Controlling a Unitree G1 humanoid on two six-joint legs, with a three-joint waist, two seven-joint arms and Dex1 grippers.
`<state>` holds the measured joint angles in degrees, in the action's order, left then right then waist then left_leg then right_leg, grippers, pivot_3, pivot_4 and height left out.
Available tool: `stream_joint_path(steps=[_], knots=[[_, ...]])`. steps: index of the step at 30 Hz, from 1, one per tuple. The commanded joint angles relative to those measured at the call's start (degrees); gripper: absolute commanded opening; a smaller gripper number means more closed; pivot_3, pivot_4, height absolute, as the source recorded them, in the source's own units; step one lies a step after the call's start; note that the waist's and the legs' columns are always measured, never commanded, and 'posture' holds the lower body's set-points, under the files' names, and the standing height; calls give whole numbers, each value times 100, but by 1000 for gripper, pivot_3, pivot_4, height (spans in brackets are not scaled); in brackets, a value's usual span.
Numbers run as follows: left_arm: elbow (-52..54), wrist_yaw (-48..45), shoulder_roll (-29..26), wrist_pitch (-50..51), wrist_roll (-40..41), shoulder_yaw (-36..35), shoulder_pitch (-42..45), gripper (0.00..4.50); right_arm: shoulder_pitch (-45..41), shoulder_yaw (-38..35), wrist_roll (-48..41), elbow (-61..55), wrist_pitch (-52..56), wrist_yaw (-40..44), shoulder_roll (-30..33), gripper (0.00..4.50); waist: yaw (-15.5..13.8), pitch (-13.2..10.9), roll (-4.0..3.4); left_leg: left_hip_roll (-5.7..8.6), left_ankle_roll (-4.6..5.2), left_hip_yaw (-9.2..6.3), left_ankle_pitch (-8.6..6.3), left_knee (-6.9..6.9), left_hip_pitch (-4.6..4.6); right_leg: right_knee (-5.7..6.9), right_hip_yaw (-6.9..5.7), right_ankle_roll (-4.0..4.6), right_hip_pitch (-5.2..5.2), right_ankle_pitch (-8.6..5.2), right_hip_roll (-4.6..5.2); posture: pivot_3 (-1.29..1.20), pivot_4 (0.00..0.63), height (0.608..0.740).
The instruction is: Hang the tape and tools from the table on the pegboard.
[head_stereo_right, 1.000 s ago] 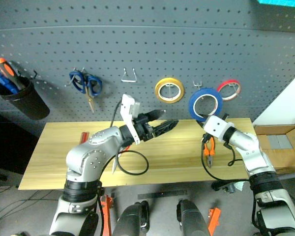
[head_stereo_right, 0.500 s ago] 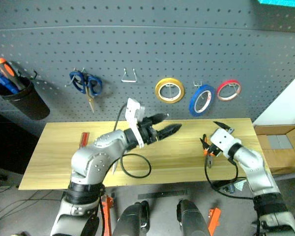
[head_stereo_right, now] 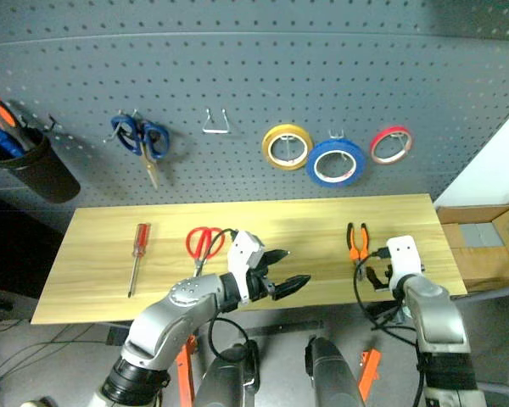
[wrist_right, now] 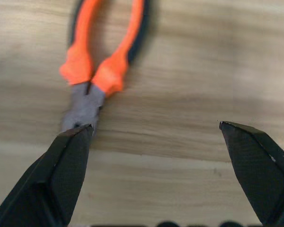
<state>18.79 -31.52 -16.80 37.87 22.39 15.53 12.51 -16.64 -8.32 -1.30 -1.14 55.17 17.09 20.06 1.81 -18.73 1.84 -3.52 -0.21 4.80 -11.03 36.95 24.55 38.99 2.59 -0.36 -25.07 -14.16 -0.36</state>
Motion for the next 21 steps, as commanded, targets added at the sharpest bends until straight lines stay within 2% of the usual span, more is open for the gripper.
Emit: stream_joint_path(steps=[1,5,12,21], knots=[[334,142,17,86,-25,-51,6,4500,-533,-305,-145,519,438,-235,-36,4453,-5,-37,-2,0,0,0,0,-1,7,0,-2,-1,-5,1,0,23,418,740],[426,201,-41,155,-9,-109,-41,4500,-1235,-461,-248,1199,611,-431,-62,4453,-2,-142,-4,0,-1,2,-3,-25,28,-11,-6,-43,-26,10,-2,36,437,740],[638,331,-75,256,32,-156,-208,4500,-2056,-566,-408,2316,523,-643,-136,4453,-1,-241,6,-2,-8,6,-3,-85,28,-46,-9,-49,-36,4,-2,66,448,740],[814,464,-60,337,68,-212,-349,4500,-2238,164,-190,2710,-89,-279,288,4453,-14,-296,16,-2,-12,7,-1,-86,28,-53,-12,-50,-34,4,2,82,441,740]])
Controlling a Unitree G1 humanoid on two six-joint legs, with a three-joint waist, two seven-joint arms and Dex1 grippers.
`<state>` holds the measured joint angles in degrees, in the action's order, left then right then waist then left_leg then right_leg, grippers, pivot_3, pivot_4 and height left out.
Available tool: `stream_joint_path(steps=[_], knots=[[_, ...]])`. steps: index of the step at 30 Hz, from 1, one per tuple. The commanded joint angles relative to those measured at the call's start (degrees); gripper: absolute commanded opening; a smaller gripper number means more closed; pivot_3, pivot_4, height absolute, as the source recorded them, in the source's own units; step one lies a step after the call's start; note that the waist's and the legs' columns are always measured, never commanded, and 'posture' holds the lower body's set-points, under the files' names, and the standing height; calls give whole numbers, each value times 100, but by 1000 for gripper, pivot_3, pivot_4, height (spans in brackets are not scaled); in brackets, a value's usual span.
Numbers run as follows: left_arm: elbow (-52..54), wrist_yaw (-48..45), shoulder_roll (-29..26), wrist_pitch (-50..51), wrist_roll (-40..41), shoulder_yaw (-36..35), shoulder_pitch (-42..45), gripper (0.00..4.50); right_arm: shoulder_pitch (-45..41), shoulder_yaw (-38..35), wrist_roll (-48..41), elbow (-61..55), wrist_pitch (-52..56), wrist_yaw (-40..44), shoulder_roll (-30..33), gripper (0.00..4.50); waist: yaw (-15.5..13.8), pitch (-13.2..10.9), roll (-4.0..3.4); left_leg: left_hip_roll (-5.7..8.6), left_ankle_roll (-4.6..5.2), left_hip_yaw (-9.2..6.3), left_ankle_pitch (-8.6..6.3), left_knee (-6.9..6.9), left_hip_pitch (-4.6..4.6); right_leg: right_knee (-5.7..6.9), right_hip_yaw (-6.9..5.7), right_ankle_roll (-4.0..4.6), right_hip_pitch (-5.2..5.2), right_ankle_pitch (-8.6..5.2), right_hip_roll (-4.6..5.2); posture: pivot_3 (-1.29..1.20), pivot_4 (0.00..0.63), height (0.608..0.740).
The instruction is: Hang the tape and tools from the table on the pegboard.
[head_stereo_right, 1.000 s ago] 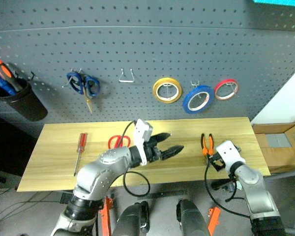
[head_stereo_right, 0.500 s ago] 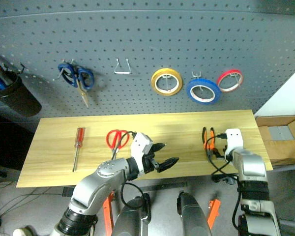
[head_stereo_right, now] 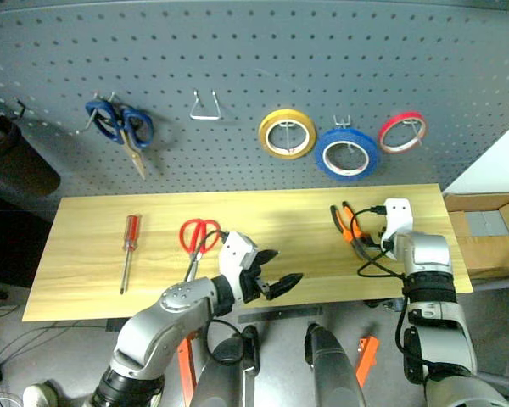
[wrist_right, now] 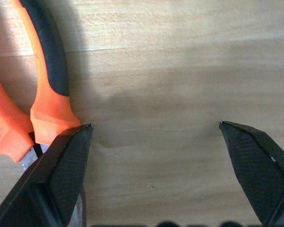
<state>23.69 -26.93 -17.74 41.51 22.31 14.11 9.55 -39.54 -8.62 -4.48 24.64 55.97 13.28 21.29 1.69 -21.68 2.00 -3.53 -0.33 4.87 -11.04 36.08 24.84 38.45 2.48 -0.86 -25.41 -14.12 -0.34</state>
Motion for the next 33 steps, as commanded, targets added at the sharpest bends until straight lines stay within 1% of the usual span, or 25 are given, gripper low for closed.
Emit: stream_joint_path(steps=[1,6,10,13,15,18,25,30,33], knots=[[318,15,38,-30,77,-84,-45,4500,63,246,137,144,-219,126,220,4453,-4,-1,0,0,-1,0,1,0,0,-1,0,0,0,0,0,82,441,740],[283,19,63,-44,62,-115,-11,4500,75,356,127,61,-188,250,413,4453,-8,-3,-1,0,-3,0,1,-8,1,-15,-1,0,1,0,0,71,428,740],[244,-24,38,-84,59,-149,17,4500,38,529,139,-325,44,450,598,4453,-9,-4,-2,-1,-9,0,-2,-21,9,-43,-3,-2,1,1,0,63,419,740],[217,-54,2,-113,57,-200,38,4500,-35,624,43,-696,422,570,637,4453,-4,-4,-3,-3,-25,2,-3,-24,13,-49,-2,-7,-1,-2,0,64,418,740],[185,-56,-15,-134,51,-244,60,4500,-125,632,-11,-874,648,574,541,4453,-4,-4,-3,-5,-36,1,-2,-28,13,-50,-3,-10,-2,-4,-1,68,415,740],[174,-62,-49,-157,33,-282,53,4500,-360,569,-101,-1024,1043,438,230,4453,9,-5,-4,-6,-38,1,-4,-33,13,-52,-3,-11,-3,-4,-1,75,415,740],[271,-31,-54,-133,27,-287,-37,4500,-597,469,-257,-1400,1661,310,-22,4453,-43,-7,-8,-5,-40,0,-6,-35,23,-59,-8,-12,-9,-5,1,87,409,740],[314,7,-26,-121,33,-278,-69,4500,-677,476,-257,-1401,1689,209,-152,4453,-43,-7,-8,-4,-46,0,-7,-35,36,-67,-11,-15,-16,-7,6,91,406,740],[320,5,-25,-132,29,-280,-78,4500,-721,479,-218,-1140,1473,97,-299,4453,-42,-7,-8,-4,-47,-3,-6,-35,42,-66,-13,-15,-21,-7,6,91,406,740]])
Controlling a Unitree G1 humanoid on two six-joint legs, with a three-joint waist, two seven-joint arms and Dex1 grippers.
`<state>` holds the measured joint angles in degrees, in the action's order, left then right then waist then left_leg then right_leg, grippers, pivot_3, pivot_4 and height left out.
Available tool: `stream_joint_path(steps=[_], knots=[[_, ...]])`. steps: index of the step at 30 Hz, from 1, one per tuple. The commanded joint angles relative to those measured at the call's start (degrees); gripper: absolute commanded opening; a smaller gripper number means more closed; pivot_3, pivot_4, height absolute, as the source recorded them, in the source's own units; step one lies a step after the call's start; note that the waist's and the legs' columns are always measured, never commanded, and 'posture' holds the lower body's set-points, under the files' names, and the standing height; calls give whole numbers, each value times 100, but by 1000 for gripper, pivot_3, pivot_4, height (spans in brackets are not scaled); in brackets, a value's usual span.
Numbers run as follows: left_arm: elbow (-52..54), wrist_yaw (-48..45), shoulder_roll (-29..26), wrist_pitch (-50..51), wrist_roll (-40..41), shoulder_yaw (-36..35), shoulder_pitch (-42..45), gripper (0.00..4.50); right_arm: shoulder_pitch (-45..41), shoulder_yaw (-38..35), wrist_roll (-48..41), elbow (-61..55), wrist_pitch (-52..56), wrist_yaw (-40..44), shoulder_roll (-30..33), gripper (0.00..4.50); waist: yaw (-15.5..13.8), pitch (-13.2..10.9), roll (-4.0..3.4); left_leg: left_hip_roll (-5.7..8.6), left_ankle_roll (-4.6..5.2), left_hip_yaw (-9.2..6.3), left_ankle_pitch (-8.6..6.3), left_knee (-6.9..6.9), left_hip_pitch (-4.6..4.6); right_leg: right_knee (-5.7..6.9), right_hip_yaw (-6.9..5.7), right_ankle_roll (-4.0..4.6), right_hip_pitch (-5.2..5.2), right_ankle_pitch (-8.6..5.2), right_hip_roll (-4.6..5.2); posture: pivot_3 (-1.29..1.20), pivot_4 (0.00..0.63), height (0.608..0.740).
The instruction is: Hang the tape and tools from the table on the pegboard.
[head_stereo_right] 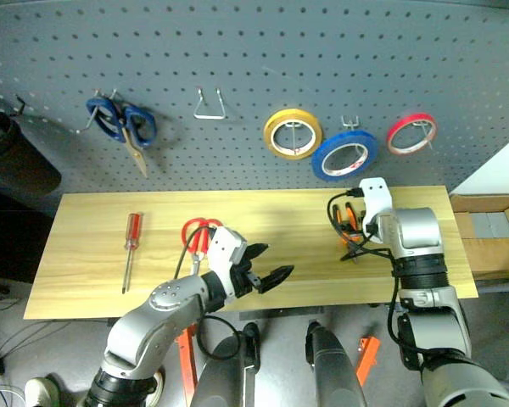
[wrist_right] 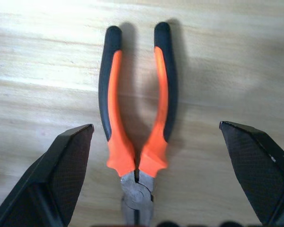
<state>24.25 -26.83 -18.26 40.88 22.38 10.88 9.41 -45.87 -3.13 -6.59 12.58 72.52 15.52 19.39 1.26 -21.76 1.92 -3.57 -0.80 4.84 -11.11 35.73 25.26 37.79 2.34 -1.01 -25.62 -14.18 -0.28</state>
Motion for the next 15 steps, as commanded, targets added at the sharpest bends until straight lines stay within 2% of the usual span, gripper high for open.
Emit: stream_joint_path(steps=[1,9,15], knots=[[269,-1,29,-65,24,37,-63,4500,-105,-66,0,155,-278,-165,-173,4453,2,0,0,0,0,0,0,0,2,0,0,0,-1,0,0,102,403,740],[349,19,-3,-21,29,20,-108,4500,-211,17,14,587,-686,-272,-530,4453,0,0,0,-1,-6,-1,4,13,56,20,-2,0,-55,0,-1,120,405,740],[450,96,24,58,54,18,-116,4500,-217,391,261,1269,-1555,-139,-417,4453,-30,0,0,0,-6,-3,4,14,57,18,-5,0,-55,0,-1,135,402,740]])
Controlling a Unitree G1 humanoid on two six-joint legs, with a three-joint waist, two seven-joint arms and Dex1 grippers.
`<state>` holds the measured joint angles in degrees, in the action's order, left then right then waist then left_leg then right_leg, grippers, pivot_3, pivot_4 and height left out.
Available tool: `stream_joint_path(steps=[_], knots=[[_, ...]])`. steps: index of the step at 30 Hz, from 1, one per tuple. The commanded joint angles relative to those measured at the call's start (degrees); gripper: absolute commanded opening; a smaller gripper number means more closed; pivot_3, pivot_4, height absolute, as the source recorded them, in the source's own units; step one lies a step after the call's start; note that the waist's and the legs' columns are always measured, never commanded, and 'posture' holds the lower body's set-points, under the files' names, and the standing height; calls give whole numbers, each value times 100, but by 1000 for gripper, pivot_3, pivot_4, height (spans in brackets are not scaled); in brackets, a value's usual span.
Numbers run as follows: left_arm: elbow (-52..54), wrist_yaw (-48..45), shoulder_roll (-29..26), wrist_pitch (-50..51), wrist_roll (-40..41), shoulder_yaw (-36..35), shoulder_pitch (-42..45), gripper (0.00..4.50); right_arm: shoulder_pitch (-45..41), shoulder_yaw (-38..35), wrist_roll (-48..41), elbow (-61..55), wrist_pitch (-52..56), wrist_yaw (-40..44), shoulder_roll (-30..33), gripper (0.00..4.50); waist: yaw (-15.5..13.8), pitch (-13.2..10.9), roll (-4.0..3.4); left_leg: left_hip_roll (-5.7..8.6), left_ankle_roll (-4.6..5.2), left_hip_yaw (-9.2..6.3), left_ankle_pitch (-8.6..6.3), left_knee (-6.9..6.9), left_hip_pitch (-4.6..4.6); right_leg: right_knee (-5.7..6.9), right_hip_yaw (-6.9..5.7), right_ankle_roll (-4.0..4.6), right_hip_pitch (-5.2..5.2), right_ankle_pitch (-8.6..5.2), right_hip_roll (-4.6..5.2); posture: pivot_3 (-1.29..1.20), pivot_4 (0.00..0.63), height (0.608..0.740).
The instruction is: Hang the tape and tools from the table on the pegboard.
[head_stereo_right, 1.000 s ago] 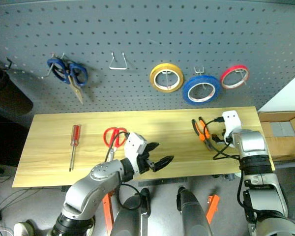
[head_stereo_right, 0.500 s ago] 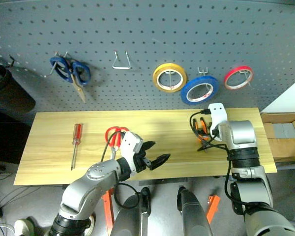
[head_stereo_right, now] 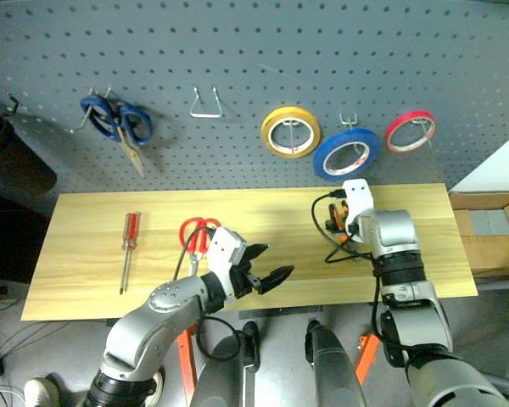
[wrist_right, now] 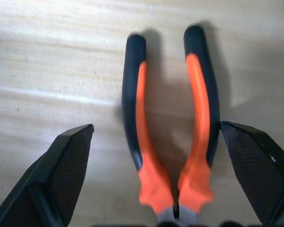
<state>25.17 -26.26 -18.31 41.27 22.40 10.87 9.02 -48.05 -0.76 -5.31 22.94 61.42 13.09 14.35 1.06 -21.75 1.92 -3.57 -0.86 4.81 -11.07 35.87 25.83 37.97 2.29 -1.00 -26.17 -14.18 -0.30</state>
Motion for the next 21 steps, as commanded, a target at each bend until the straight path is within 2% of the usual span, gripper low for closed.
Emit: stream_joint_path(steps=[1,8,11,14,21], knots=[[367,48,30,27,57,19,-79,4500,-2,211,168,355,-573,126,108,4453,-19,0,0,0,0,0,0,0,0,0,0,0,0,0,0,135,402,740],[434,70,11,84,92,-13,-106,4500,11,434,244,727,-999,405,149,4453,-76,0,0,0,0,1,0,6,-1,3,0,0,1,0,0,141,406,740],[442,87,32,115,119,-47,-97,4500,64,387,207,700,-1005,436,152,3909,-79,0,0,-1,0,0,1,8,-1,4,0,0,2,0,0,142,405,740],[450,90,40,138,130,-56,-79,4500,97,335,186,664,-947,442,174,2893,-85,0,0,-1,0,-1,1,8,-1,4,0,0,2,0,0,138,405,740],[416,39,32,171,146,-65,-23,4500,370,352,183,168,-620,529,413,2791,-115,0,0,-1,-1,-2,1,7,-1,4,-2,0,2,0,0,131,402,740]])
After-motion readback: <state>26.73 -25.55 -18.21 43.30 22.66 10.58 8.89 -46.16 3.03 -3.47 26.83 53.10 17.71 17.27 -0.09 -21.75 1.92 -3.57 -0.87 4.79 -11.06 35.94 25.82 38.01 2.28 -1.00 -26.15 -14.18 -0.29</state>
